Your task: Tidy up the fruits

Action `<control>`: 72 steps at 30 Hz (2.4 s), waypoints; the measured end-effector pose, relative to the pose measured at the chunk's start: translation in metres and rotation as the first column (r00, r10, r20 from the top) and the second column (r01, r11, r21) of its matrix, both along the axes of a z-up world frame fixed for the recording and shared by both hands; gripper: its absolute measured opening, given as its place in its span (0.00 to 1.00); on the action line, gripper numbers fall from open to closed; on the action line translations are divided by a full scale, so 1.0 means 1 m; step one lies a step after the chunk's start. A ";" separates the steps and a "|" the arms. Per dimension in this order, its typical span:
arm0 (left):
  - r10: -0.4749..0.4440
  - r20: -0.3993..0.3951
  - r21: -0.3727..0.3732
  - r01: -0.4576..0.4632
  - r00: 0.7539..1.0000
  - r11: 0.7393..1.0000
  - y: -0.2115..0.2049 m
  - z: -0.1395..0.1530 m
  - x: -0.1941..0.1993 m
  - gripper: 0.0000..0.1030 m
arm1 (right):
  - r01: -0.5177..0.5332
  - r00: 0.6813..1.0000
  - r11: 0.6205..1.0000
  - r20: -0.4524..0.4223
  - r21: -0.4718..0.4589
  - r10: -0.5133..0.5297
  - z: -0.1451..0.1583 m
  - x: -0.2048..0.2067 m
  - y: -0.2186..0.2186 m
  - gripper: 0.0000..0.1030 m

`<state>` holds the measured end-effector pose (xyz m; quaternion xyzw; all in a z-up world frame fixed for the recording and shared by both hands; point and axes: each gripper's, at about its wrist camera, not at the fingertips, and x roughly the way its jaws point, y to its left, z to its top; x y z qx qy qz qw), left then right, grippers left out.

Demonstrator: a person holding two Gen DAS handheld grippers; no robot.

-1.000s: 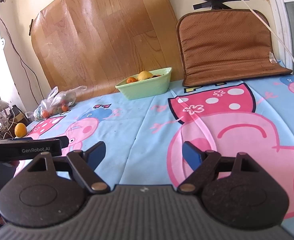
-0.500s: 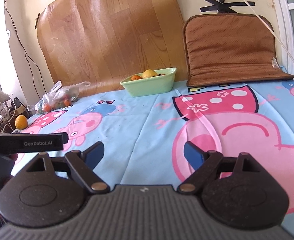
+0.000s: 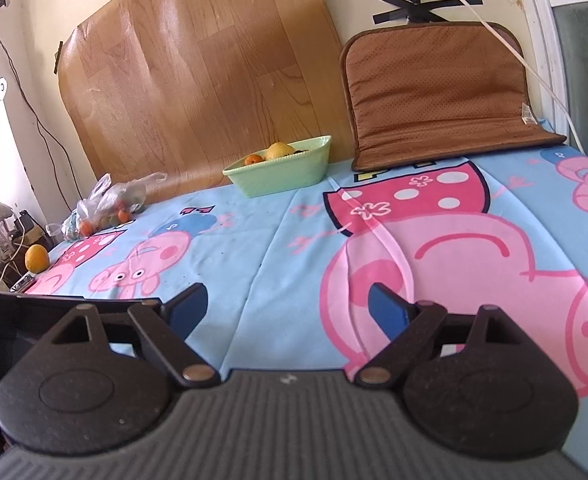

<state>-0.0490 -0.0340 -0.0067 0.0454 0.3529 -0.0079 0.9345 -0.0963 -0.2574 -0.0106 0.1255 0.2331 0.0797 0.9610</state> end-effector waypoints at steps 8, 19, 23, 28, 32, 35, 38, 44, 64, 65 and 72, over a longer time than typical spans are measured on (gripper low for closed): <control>0.022 -0.002 0.028 -0.022 1.000 0.999 0.000 -0.001 0.002 1.00 | -0.015 1.000 1.000 0.000 0.017 0.015 -0.002 0.002 -0.001 0.87; -0.008 -0.018 0.049 0.008 1.000 0.999 -0.013 -0.010 0.011 1.00 | 0.019 1.000 1.000 0.009 -0.012 -0.019 -0.004 0.000 -0.006 0.87; -0.004 -0.019 0.047 0.005 1.000 0.999 -0.011 -0.012 0.011 1.00 | 0.018 1.000 1.000 -0.004 -0.004 -0.018 -0.007 0.004 -0.007 0.87; 0.011 -0.020 0.049 -0.010 1.000 0.999 -0.008 -0.013 0.011 1.00 | -0.001 1.000 1.000 -0.012 -0.001 0.001 -0.010 0.006 -0.005 0.87; 0.001 -0.006 0.051 -0.001 1.000 0.999 -0.010 -0.011 0.009 1.00 | 0.003 1.000 1.000 -0.009 0.001 -0.003 -0.010 0.005 -0.006 0.87; -0.005 0.006 0.058 0.005 1.000 0.998 -0.013 -0.010 0.007 1.00 | 0.005 1.000 1.000 -0.005 0.002 -0.005 -0.009 0.004 -0.007 0.87; -0.004 0.013 0.062 0.004 1.000 0.998 -0.013 -0.009 0.006 1.00 | 0.006 1.000 1.000 -0.003 0.004 -0.006 -0.009 0.003 -0.008 0.87; 0.014 0.037 0.078 -0.017 0.999 0.997 -0.012 -0.005 0.004 1.00 | 0.004 1.000 1.000 0.001 0.005 -0.004 -0.008 0.001 -0.008 0.87; 0.012 0.054 0.074 -0.016 0.998 0.997 -0.011 -0.005 0.001 1.00 | 0.006 1.000 1.000 -0.002 0.005 -0.006 -0.008 -0.001 -0.007 0.87; 0.012 0.053 0.072 -0.015 0.999 0.997 -0.010 -0.005 0.001 1.00 | 0.006 1.000 1.000 -0.002 0.005 -0.006 -0.008 -0.001 -0.007 0.87; 0.020 0.051 0.074 -0.023 0.999 0.997 -0.009 -0.006 0.002 1.00 | 0.007 1.000 1.000 -0.001 0.005 -0.007 -0.008 -0.001 -0.007 0.87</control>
